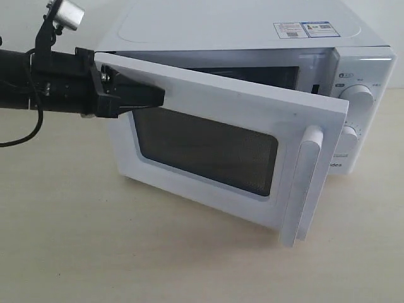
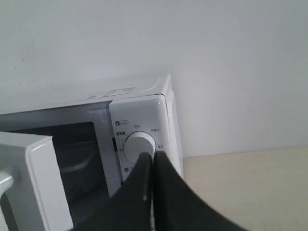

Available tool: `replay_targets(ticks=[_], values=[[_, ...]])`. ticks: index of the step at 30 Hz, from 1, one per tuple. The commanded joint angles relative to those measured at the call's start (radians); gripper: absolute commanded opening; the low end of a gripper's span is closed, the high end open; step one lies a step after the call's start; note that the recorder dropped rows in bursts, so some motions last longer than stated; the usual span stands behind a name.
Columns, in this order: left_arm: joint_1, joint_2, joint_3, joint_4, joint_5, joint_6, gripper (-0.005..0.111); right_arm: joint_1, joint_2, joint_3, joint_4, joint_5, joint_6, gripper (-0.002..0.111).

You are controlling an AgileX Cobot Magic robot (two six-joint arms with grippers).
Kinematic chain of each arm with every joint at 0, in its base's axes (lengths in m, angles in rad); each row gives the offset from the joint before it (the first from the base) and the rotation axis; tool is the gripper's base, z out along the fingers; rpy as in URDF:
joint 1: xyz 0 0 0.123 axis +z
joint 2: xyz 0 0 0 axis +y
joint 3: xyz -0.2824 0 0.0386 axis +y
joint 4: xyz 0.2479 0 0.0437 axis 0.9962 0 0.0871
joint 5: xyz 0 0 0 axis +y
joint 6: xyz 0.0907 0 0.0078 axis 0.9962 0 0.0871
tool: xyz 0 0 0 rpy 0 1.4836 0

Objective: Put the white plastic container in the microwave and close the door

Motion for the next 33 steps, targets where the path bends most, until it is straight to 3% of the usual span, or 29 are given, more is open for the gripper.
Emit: replay_targets(ticks=[1,4,8,14,20,23,28,33], values=[[-0.005,0.048,-0.046,-0.059,0.005,0.068,0.004,0.002,-0.005,0.0,0.006,-0.014,0.209,0.0],[-0.005,0.069,-0.054,-0.062,0.005,0.068,0.004,0.002,-0.005,0.0,0.006,-0.014,0.398,0.0],[-0.005,0.071,-0.054,-0.055,0.066,0.068,0.004,0.002,-0.005,0.0,0.006,-0.012,0.493,0.0],[-0.005,0.053,-0.054,0.029,0.094,0.03,0.004,0.002,-0.005,0.0,-0.001,-0.006,0.447,0.0],[-0.003,-0.062,-0.054,0.306,0.034,-0.345,0.004,0.002,-0.005,0.0,-0.003,-0.041,0.309,0.0],[-0.003,-0.116,-0.034,0.408,0.029,-0.451,0.004,0.002,-0.005,-0.001,-0.006,-0.046,0.29,0.0],[-0.003,-0.21,0.057,0.416,-0.022,-0.495,0.004,0.024,-0.005,-0.145,-0.202,0.033,0.286,0.0],[-0.003,-0.317,0.187,0.41,-0.086,-0.495,0.004,0.147,0.113,-0.354,-0.365,0.133,0.216,0.0]])
